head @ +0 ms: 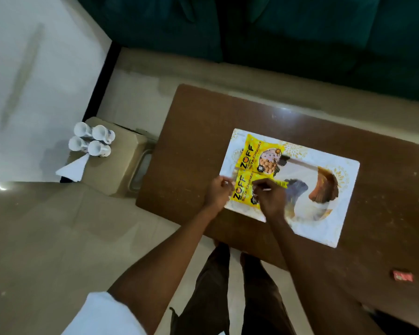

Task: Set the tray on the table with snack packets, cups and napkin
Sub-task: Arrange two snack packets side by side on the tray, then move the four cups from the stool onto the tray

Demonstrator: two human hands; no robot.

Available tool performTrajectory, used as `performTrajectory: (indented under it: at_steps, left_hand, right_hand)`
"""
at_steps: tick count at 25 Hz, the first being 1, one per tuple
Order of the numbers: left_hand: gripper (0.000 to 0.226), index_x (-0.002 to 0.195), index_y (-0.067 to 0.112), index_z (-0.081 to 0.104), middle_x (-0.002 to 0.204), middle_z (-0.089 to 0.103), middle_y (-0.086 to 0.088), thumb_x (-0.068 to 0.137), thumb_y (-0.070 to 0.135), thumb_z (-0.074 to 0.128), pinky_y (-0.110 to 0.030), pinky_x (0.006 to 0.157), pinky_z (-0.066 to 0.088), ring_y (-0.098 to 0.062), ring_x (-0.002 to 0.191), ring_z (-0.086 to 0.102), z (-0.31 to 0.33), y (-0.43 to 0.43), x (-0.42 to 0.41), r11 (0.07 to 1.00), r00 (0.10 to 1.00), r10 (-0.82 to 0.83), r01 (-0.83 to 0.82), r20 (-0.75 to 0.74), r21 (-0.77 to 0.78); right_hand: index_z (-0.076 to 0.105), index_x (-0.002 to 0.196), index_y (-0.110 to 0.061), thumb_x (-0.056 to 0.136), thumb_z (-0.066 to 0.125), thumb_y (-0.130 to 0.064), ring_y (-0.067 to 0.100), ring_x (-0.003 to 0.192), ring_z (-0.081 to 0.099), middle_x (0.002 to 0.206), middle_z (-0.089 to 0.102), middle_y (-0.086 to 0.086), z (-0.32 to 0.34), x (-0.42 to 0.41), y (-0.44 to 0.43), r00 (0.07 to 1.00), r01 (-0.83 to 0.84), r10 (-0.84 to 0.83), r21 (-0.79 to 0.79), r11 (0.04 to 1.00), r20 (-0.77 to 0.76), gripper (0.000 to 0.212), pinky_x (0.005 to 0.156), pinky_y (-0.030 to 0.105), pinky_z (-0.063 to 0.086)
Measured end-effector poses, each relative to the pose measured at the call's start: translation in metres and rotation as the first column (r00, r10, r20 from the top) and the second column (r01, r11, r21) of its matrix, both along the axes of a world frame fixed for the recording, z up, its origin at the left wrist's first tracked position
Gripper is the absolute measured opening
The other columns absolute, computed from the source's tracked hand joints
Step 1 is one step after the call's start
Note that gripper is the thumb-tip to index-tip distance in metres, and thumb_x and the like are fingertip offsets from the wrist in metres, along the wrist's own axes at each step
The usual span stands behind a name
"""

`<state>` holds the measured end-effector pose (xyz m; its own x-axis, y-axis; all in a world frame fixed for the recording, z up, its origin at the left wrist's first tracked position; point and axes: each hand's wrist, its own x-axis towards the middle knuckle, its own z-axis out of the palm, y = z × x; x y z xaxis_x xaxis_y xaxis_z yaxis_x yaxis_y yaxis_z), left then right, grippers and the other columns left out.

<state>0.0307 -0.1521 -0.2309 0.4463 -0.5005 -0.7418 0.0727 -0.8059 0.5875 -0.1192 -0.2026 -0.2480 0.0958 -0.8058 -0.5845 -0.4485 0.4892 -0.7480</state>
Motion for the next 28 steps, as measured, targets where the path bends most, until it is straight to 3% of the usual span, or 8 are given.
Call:
performTrajectory:
  at_steps: [4, 8, 11, 15, 19, 23, 26, 28]
  left_hand:
    - [0.025, 0.124, -0.016, 0.060, 0.089, 0.063, -0.016, 0.105, -0.005, 0.048, -0.021, 0.052, 0.048, -0.015, 0.065, 0.059, 0.060, 0.039, 0.013, 0.993, 0.992, 0.119, -0.119, -0.041, -0.001]
    - [0.025, 0.125, -0.012, 0.061, 0.080, 0.063, -0.004, 0.105, -0.004, 0.050, -0.009, 0.041, 0.046, -0.007, 0.057, 0.063, 0.132, 0.078, 0.077, 0.948, 0.949, 0.314, -0.314, -0.019, -0.042]
    - [0.022, 0.123, -0.008, 0.062, 0.085, 0.069, -0.009, 0.106, 0.003, 0.054, -0.011, 0.046, 0.049, 0.000, 0.050, 0.068, 0.153, 0.104, 0.126, 0.939, 0.943, 0.331, -0.331, -0.011, -0.090]
    - [0.022, 0.121, 0.001, 0.068, 0.110, 0.077, -0.021, 0.104, 0.013, 0.060, -0.029, 0.066, 0.058, -0.031, 0.087, 0.077, 0.145, 0.131, 0.191, 0.944, 0.948, 0.320, -0.318, 0.003, -0.088]
    - [0.021, 0.118, 0.003, 0.070, 0.110, 0.077, -0.020, 0.104, 0.015, 0.061, -0.024, 0.061, 0.056, -0.024, 0.081, 0.073, 0.120, 0.155, 0.273, 0.929, 0.932, 0.355, -0.360, -0.072, -0.079]
    - [0.018, 0.113, -0.002, 0.069, 0.097, 0.072, -0.022, 0.099, 0.003, 0.059, -0.035, 0.070, 0.054, -0.027, 0.076, 0.065, 0.095, 0.163, 0.373, 0.847, 0.843, 0.524, -0.530, -0.123, -0.022]
    - [0.015, 0.112, -0.003, 0.063, 0.104, 0.069, -0.031, 0.098, -0.001, 0.060, -0.038, 0.072, 0.050, -0.031, 0.082, 0.060, 0.062, 0.155, 0.441, 0.814, 0.811, 0.572, -0.580, -0.123, -0.039]
    - [0.033, 0.126, -0.006, 0.061, 0.120, 0.070, -0.032, 0.097, 0.007, 0.069, -0.042, 0.084, 0.057, -0.037, 0.093, 0.066, 0.040, 0.147, 0.465, 0.845, 0.847, 0.530, -0.531, -0.033, -0.054]
  right_hand:
    - [0.078, 0.099, 0.002, 0.092, 0.062, 0.006, 0.040, 0.090, 0.076, 0.093, 0.078, 0.019, 0.073, 0.074, 0.030, 0.958, -0.267, 0.256, 0.080, 0.960, 0.127, 0.018, 0.082, 0.049, 0.063]
    - [0.076, 0.088, -0.003, 0.076, 0.073, 0.000, 0.028, 0.088, 0.073, 0.078, 0.076, 0.005, 0.143, 0.142, 0.055, 0.887, -0.435, 0.407, 0.100, 0.895, 0.218, 0.013, 0.087, 0.045, 0.061]
    - [0.078, 0.098, 0.001, 0.085, 0.070, 0.004, 0.034, 0.097, 0.076, 0.093, 0.079, 0.015, 0.162, 0.190, 0.068, 0.854, -0.501, 0.487, 0.034, 0.865, 0.182, 0.016, 0.092, 0.048, 0.061]
    - [0.078, 0.104, -0.007, 0.094, 0.073, -0.011, 0.023, 0.093, 0.078, 0.095, 0.080, 0.007, 0.153, 0.247, 0.095, 0.837, -0.542, 0.538, 0.014, 0.840, 0.103, 0.011, 0.089, 0.047, 0.064]
    - [0.075, 0.105, -0.013, 0.098, 0.071, -0.020, 0.021, 0.092, 0.078, 0.095, 0.077, 0.004, 0.140, 0.329, 0.120, 0.800, -0.600, 0.600, 0.063, 0.798, 0.013, 0.010, 0.083, 0.033, 0.065]
    - [0.074, 0.116, -0.002, 0.099, 0.070, -0.016, 0.023, 0.088, 0.072, 0.105, 0.076, 0.012, 0.123, 0.432, 0.104, 0.820, -0.563, 0.571, 0.121, 0.817, -0.038, 0.023, 0.066, 0.017, 0.053]
    - [0.071, 0.113, 0.005, 0.094, 0.077, -0.014, 0.029, 0.085, 0.067, 0.099, 0.071, 0.016, 0.098, 0.497, 0.085, 0.860, -0.508, 0.511, 0.088, 0.857, -0.007, 0.027, 0.076, 0.034, 0.062]
    - [0.069, 0.116, 0.006, 0.092, 0.079, -0.013, 0.037, 0.091, 0.070, 0.107, 0.073, 0.021, 0.081, 0.526, 0.075, 0.858, -0.511, 0.513, 0.054, 0.858, -0.015, 0.032, 0.089, 0.047, 0.063]
